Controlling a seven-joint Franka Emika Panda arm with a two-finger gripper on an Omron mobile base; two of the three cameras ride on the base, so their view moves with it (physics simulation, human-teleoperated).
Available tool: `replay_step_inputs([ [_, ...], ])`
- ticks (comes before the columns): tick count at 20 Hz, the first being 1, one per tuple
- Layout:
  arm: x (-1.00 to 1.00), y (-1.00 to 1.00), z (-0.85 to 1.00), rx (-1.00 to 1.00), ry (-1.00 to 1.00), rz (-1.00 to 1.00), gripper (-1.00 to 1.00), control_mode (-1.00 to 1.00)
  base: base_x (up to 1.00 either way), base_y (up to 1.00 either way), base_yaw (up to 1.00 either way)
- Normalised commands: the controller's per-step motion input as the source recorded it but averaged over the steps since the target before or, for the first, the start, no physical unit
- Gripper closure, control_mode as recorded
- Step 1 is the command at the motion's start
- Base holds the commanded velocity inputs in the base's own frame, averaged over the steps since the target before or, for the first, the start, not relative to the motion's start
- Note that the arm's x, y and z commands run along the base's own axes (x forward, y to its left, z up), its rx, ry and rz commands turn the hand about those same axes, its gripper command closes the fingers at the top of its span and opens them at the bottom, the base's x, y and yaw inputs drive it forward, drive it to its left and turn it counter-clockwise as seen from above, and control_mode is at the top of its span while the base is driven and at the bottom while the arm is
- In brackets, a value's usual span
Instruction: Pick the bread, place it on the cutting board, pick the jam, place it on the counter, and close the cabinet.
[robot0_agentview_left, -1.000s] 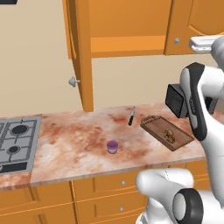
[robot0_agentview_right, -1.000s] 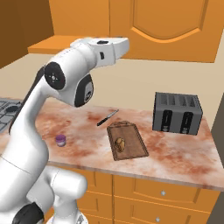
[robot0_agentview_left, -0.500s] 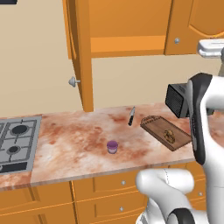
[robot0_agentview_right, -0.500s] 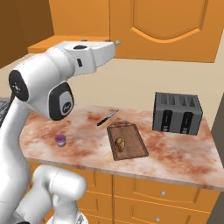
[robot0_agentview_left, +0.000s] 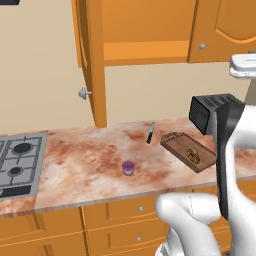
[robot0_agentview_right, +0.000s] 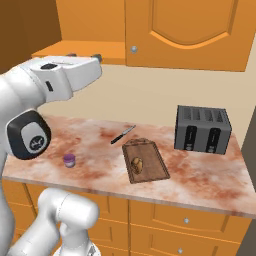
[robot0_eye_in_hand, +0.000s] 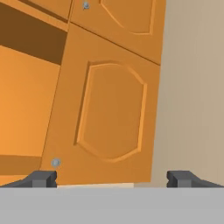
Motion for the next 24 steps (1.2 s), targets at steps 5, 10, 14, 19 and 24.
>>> replay_step_inputs([
  [5, -0.69, 0.29, 0.00, 0.00, 0.00, -0.04, -1.00, -1.00, 0.00, 0.00, 0.00],
  [10, -0.75, 0.27, 0.00, 0.01, 0.00, -0.01, -1.00, -1.00, 0.00, 0.00, 0.00],
  [14, -0.72, 0.46, 0.00, 0.01, 0.00, 0.00, -1.00, -1.00, 0.00, 0.00, 0.00],
  [19, -0.68, 0.57, 0.00, 0.00, 0.00, 0.00, -1.00, -1.00, 0.00, 0.00, 0.00],
  [24, -0.65, 0.60, 0.00, 0.00, 0.00, 0.00, -1.00, -1.00, 0.00, 0.00, 0.00],
])
